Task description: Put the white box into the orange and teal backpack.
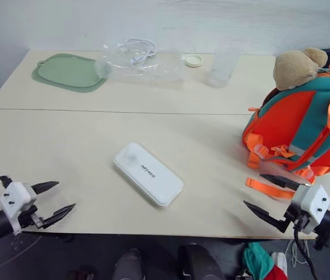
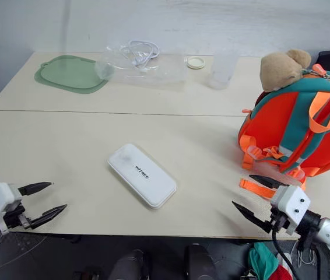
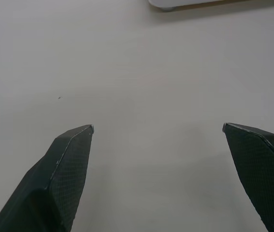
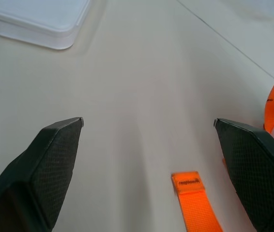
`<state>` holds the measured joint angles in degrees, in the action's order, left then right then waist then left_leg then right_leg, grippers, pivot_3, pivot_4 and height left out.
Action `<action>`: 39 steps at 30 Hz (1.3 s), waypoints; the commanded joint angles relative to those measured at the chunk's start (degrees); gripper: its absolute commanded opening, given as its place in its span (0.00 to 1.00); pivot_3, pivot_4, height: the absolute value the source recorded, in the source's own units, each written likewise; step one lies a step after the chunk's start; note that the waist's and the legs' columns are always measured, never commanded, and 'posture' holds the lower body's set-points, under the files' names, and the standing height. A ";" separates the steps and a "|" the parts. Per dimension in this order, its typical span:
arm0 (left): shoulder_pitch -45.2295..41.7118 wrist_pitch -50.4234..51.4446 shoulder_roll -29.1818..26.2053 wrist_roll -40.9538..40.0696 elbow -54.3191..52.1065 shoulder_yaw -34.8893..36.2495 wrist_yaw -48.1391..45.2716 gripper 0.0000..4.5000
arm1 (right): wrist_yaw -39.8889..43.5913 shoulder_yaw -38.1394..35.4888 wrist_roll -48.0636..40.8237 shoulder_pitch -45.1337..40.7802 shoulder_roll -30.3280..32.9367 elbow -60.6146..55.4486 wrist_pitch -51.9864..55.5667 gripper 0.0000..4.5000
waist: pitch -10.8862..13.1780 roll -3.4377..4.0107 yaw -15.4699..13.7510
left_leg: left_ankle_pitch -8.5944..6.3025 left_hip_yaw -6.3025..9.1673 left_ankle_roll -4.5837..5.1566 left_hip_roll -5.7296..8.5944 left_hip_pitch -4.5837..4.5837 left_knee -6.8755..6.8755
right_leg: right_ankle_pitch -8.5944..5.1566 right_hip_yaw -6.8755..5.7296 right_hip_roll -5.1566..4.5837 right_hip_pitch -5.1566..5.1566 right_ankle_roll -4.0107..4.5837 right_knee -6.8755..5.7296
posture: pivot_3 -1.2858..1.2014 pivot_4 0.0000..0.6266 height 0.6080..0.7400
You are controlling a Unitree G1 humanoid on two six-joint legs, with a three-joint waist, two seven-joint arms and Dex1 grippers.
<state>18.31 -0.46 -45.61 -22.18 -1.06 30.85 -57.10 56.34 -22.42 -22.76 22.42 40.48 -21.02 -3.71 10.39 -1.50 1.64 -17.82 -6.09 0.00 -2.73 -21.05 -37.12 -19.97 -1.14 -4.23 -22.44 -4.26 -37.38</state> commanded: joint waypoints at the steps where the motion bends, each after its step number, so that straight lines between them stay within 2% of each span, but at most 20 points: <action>1: -0.10 -1.48 -0.31 -0.09 -0.66 1.59 0.24 1.00 | 0.72 -1.15 -1.24 0.12 0.03 0.01 -1.31 0.99 | 0.00 0.00 0.00 | 0.00 0.00 0.00 0.00 0.00 -0.01 | 0.00 0.00 -0.01 0.00 0.00 0.00 | 0.52 0.24 1.00; 9: -0.42 6.85 -2.59 -4.71 -2.41 1.75 -2.40 1.00 | 2.06 0.53 -2.43 -0.46 -1.08 0.38 -2.04 0.99 | 0.00 -0.01 0.07 | 0.01 0.02 -0.01 -0.01 0.00 0.00 | 0.00 -0.02 0.00 0.00 0.00 -0.01 | 0.52 0.24 1.00; 12: -1.65 10.34 -4.10 -6.00 -2.74 1.37 -3.07 1.00 | 2.14 2.41 -4.66 -1.27 -0.89 -2.76 0.52 0.99 | 0.00 0.00 0.05 | 0.01 0.02 -0.02 -0.01 0.01 -0.01 | 0.00 -0.01 0.00 0.00 0.00 -0.03 | 0.52 0.24 1.00; 15: -4.44 9.80 -5.65 -4.92 -3.15 0.26 -3.48 1.00 | 6.38 7.23 -8.07 -1.32 3.32 -10.02 5.41 0.87 | 0.01 0.01 0.06 | 0.02 0.03 -0.02 -0.01 0.01 -0.01 | 0.00 -0.02 0.00 -0.01 0.00 -0.04 | 0.52 0.24 1.00; 18: -13.11 11.43 -7.16 -3.64 -3.52 -4.47 -1.88 0.87 | 6.52 14.62 -6.73 -5.20 5.39 -13.04 10.35 0.66 | -0.06 -0.11 -0.11 | 0.02 0.05 -0.02 -0.01 -0.01 -0.02 | 0.00 -0.03 0.00 -0.01 0.00 -0.04 | 0.52 0.24 1.00; 21: -23.46 11.90 -6.20 0.05 -0.98 -12.02 0.04 0.66 | 5.28 23.32 -1.17 -11.93 4.35 -10.93 12.61 0.41 | -0.15 -0.24 -0.34 | 0.05 0.18 -0.01 0.04 -0.05 -0.13 | 0.00 -0.15 -0.05 0.05 0.00 -0.06 | 0.52 0.24 1.00; 24: -30.72 11.74 -4.86 3.71 2.75 -17.51 1.55 0.45 | 4.32 28.71 2.39 -16.68 3.22 -8.34 14.34 0.19 | -0.16 -0.26 -0.26 | 0.15 0.16 -0.16 0.09 -0.15 -0.17 | 0.01 -0.17 -0.07 -0.02 -0.01 -0.10 | 0.52 0.24 1.00; 26: -37.78 9.34 -2.61 8.30 8.24 -22.83 2.92 0.31 | 3.59 33.16 6.57 -20.82 1.66 -4.06 14.30 0.04 | -0.16 -0.26 -0.03 | 0.18 0.08 -0.24 0.09 -0.15 -0.17 | 0.00 -0.15 -0.02 -0.05 -0.01 -0.09 | 0.52 0.24 1.00; 27: -41.40 8.23 -1.14 10.59 11.44 -24.98 4.37 0.25 | 3.16 34.75 8.30 -22.68 0.56 -1.86 13.43 0.00 | -0.16 -0.28 -0.07 | 0.19 0.00 -0.25 0.04 -0.20 -0.25 | 0.01 -0.13 0.06 -0.08 -0.02 -0.07 | 0.52 0.24 1.00; 30: -48.80 7.58 2.28 15.09 18.46 -29.79 6.17 0.06 | 1.44 37.47 10.04 -26.72 -2.77 2.14 15.32 0.00 | -0.15 -0.30 -0.08 | 0.18 -0.04 -0.23 0.00 -0.30 -0.56 | 0.02 -0.15 0.18 -0.14 -0.04 -0.19 | 0.52 0.24 1.00; 35: -50.93 8.75 5.09 14.48 19.87 -33.23 1.73 0.06 | -0.05 39.25 10.90 -29.29 -6.09 4.28 17.14 0.00 | -0.15 -0.30 0.03 | 0.16 -0.15 -0.24 -0.09 -0.32 -0.60 | 0.01 -0.05 0.23 -0.20 -0.05 -0.41 | 0.52 0.24 1.00; 39: -48.92 13.67 4.37 12.86 16.44 -35.23 -3.82 0.06 | -0.68 39.39 10.82 -29.78 -7.14 4.34 18.36 0.00 | -0.15 -0.30 -0.04 | 0.16 -0.13 -0.24 -0.09 -0.31 -0.72 | 0.01 -0.05 0.22 -0.19 -0.05 -0.36 | 0.52 0.24 1.00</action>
<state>-31.41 11.41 -40.32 -7.69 18.17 -3.63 -57.85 56.34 17.15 -11.36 -7.31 33.91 -15.63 14.07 10.24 -1.80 1.59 -17.66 -6.22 -0.25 -2.82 -21.37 -37.86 -19.96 -1.18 -4.01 -22.62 -4.31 -37.75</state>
